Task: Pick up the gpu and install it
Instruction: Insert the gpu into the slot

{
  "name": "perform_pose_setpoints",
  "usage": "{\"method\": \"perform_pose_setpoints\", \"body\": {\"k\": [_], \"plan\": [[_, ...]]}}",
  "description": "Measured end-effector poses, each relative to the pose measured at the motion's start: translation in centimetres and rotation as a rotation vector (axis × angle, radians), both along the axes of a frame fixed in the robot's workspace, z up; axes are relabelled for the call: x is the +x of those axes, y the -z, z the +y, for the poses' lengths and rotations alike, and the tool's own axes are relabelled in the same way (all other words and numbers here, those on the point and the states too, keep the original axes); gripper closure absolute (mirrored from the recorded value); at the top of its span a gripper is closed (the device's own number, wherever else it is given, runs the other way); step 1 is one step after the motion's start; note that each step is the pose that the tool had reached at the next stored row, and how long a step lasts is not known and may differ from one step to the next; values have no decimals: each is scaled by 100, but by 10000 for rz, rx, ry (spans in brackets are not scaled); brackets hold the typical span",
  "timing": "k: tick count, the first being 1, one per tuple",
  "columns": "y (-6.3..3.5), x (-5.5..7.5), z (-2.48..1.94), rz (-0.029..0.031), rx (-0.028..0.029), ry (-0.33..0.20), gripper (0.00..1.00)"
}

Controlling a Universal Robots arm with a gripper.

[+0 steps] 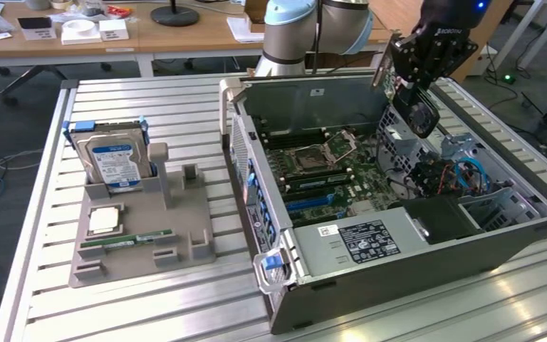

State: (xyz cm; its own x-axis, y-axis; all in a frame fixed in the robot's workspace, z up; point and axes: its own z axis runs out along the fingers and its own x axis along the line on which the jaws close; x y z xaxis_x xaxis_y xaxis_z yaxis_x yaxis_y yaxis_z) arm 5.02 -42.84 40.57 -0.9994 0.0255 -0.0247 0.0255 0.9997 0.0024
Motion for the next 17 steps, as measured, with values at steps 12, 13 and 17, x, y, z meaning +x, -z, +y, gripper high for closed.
{"method": "perform_pose_setpoints", "body": {"k": [12,13,17], "plan": [[0,0,0,-1,0,-119,74],[1,0,0,-1,0,-219,74],[4,-4,1,0,0,-744,74]]}}
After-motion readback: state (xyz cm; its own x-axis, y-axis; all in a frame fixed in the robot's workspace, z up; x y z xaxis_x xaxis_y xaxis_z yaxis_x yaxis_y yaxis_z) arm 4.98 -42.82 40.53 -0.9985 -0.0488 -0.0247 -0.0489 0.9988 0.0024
